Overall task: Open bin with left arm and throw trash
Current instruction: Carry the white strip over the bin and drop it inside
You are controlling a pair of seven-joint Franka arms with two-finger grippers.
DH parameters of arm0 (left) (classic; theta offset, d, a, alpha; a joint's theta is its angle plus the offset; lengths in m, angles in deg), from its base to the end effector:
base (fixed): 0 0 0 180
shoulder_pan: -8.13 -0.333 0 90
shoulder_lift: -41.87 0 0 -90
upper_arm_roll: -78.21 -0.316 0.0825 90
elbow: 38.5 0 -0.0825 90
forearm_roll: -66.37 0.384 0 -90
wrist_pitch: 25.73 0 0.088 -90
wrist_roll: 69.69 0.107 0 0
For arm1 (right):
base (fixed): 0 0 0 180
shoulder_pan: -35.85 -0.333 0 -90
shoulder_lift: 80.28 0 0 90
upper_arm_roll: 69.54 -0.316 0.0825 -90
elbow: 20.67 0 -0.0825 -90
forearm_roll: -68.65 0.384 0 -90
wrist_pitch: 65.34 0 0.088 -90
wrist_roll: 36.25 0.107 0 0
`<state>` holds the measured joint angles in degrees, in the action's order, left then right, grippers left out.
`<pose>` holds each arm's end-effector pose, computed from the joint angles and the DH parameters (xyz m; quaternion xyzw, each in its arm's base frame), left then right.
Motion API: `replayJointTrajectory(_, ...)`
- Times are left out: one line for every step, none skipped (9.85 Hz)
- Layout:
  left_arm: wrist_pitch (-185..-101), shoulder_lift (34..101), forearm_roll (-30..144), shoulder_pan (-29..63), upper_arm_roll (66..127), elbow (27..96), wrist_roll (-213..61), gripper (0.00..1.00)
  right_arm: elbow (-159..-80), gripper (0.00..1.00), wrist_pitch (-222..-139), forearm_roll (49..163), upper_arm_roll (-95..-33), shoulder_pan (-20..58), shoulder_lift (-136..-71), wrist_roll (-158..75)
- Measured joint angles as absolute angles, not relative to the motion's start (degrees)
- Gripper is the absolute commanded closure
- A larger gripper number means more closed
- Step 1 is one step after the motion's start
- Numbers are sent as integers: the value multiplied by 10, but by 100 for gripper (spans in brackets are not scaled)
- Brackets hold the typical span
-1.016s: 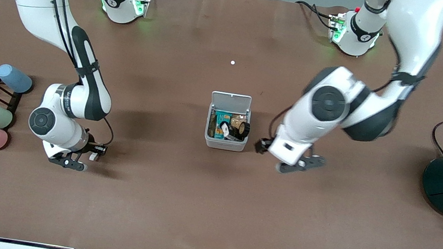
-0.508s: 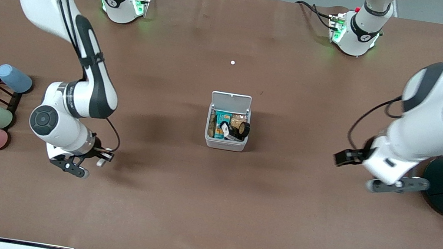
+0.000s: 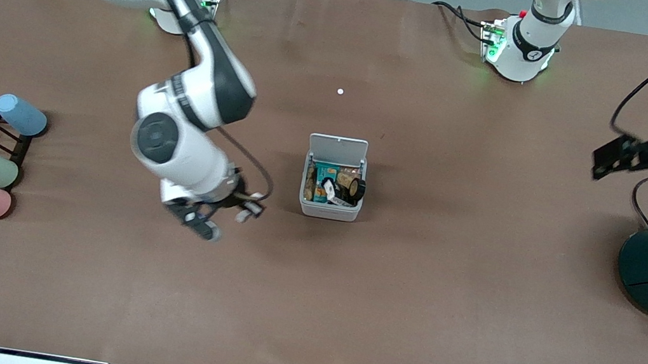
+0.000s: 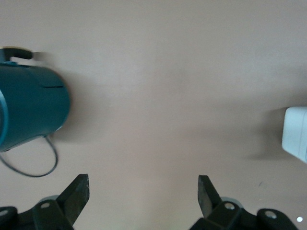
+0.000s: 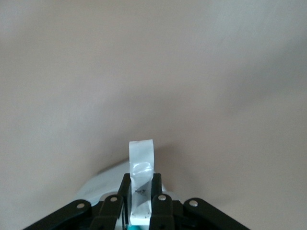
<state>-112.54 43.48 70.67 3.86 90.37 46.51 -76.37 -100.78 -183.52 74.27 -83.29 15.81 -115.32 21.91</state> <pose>0.5541 -0.0664 0.6455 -0.9994 0.0083 -0.0063 0.0340 0.6185 0.3781 0.3642 -0.9603 0.2533 0.0565 0.1019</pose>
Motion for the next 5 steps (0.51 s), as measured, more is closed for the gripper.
replayJointTrajectory(-1125, 419, 706, 77, 858, 482, -757, 0, -1009, 100, -1834, 743, -834, 129, -1155, 248)
replayJointTrajectory(-1125, 414, 706, 105, 827, 491, -753, 0, -1011, 99, -1833, 743, -835, 102, -1158, 277)
replayJointTrajectory(-1126, 415, 706, 119, 813, 495, -753, 0, -1013, 99, -1832, 743, -834, 81, -1161, 299)
replayJointTrajectory(-1127, 416, 706, 120, 812, 496, -753, 0, -1016, 98, -1832, 742, -834, 67, -1164, 310)
replayJointTrajectory(-1128, 417, 706, 122, 814, 497, -753, 0, -1020, 96, -1831, 742, -834, 61, -1166, 312)
